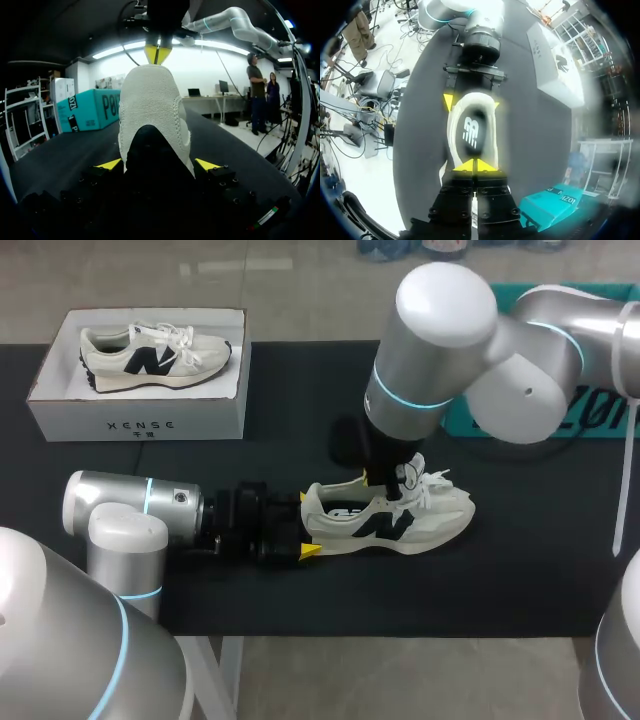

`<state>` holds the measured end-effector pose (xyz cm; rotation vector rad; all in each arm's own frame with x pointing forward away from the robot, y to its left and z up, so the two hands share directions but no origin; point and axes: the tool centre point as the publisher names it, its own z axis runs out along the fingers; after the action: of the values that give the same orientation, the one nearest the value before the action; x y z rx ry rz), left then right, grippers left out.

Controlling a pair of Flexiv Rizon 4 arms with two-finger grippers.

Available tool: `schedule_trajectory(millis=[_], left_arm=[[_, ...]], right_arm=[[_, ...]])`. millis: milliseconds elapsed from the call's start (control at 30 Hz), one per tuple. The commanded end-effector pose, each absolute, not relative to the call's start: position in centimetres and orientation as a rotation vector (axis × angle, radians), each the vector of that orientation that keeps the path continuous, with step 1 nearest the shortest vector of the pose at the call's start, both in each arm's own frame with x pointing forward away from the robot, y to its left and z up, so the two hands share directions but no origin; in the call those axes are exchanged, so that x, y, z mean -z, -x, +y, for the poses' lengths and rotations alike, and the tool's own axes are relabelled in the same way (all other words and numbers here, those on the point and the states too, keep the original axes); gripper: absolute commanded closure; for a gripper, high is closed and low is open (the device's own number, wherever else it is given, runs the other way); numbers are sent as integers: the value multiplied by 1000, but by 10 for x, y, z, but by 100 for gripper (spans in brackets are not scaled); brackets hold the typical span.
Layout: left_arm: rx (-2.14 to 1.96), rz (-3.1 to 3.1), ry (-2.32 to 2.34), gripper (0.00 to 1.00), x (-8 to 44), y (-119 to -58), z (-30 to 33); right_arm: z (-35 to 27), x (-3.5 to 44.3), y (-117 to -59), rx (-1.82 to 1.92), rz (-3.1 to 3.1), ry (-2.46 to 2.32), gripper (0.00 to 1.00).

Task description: Take the shoe out of the shoebox, open the shoe tongue, remove and reinsert the insole, then place the shoe into the shoebox

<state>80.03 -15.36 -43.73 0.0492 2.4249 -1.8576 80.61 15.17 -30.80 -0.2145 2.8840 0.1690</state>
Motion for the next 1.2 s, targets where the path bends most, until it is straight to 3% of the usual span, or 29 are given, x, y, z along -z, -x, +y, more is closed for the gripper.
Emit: schedule_trajectory(millis=[33,1200], left_arm=[[1856,2424,-48,100,440,-800,-154],[1856,2424,-48,100,440,-800,-154]], right_arm=[[147,323,-811,-175,2887,197,100],[142,378,-846,-27,2930,53,100]])
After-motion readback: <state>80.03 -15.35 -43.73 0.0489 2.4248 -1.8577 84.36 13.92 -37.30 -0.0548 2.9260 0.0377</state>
